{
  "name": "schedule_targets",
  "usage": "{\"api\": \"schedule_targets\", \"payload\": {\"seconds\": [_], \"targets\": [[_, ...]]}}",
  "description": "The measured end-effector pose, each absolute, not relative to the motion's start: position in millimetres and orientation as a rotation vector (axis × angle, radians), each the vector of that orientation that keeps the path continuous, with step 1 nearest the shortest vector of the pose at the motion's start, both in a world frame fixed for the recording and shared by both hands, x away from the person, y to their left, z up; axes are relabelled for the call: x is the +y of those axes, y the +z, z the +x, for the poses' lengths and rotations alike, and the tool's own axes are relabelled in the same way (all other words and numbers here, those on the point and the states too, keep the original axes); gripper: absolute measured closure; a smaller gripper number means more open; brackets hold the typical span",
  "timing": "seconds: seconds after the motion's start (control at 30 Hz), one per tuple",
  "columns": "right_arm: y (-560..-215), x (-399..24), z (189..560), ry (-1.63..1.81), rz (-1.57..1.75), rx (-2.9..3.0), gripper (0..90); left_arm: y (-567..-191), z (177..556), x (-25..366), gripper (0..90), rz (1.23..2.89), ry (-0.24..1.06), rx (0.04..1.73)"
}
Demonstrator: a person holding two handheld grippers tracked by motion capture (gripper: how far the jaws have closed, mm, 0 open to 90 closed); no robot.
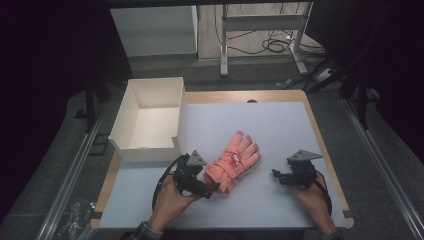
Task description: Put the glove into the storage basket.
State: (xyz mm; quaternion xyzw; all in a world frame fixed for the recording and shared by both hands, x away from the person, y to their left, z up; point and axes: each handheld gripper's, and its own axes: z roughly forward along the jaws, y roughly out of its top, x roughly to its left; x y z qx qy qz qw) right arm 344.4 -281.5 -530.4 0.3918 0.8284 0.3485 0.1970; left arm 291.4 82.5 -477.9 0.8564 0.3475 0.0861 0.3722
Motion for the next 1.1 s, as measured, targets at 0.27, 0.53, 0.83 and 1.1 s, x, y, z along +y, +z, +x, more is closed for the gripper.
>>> {"api": "schedule_targets", "payload": {"seconds": [0.27, 0.53, 0.83, 1.1], "targets": [[-530, -282, 344, 0.975, 1.097, 2.319, 23.3, -475, 308, 60, 0.0, 2.220, 0.217, 0.892], [-530, -282, 344, 0.976, 1.097, 2.319, 23.4, -485, 323, 35, 0.0, 2.286, 0.220, 0.912], [-530, -282, 344, 0.976, 1.097, 2.318, 23.3, -510, 328, 18, 0.0, 2.357, 0.177, 0.944], [-530, -282, 344, 0.976, 1.097, 2.318, 23.3, -521, 323, 12, 0.0, 2.386, 0.219, 0.964]]}}
